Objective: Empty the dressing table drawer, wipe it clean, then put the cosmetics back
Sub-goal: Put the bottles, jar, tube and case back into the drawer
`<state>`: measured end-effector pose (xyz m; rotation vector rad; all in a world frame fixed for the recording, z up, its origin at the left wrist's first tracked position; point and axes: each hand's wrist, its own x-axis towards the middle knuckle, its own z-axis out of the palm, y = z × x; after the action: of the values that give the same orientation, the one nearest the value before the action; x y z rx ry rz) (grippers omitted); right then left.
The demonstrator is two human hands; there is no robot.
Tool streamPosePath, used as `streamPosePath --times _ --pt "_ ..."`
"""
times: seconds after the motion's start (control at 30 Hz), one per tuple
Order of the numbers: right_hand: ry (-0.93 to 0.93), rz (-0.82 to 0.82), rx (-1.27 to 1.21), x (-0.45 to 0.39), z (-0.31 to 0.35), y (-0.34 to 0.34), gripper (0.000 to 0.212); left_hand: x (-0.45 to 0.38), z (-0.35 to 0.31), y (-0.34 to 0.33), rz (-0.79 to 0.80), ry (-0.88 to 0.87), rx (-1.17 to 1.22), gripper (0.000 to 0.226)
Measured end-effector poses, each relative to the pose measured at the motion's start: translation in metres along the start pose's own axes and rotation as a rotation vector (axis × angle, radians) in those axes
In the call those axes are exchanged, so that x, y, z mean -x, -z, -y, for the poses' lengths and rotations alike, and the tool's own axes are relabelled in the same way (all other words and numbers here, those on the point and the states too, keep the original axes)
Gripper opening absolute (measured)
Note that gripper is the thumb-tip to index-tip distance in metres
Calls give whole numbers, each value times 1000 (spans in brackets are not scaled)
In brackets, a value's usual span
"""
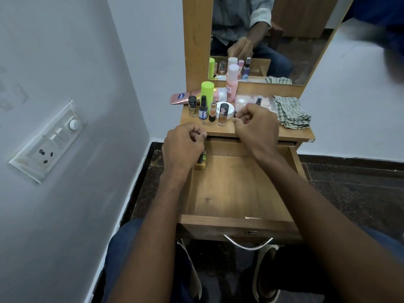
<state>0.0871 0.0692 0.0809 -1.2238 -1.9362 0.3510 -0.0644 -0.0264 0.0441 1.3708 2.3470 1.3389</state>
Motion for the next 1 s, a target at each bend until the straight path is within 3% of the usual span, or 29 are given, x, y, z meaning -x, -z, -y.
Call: streamPosePath --times 0.33,0.57,0.73,1.0 --pt "84 66 120 -17 19 -20 45 0 2 2 -14 43 -5 4" --pt "245 -10 195 -23 34 -24 36 -1 4 5 -94 124 0 6" --pt "412 135 250 -35 61 -40 39 -1 6 8 -111 148 7 7" --pt "475 195 494 -50 77 -70 33 -3 8 10 -140 177 3 11"
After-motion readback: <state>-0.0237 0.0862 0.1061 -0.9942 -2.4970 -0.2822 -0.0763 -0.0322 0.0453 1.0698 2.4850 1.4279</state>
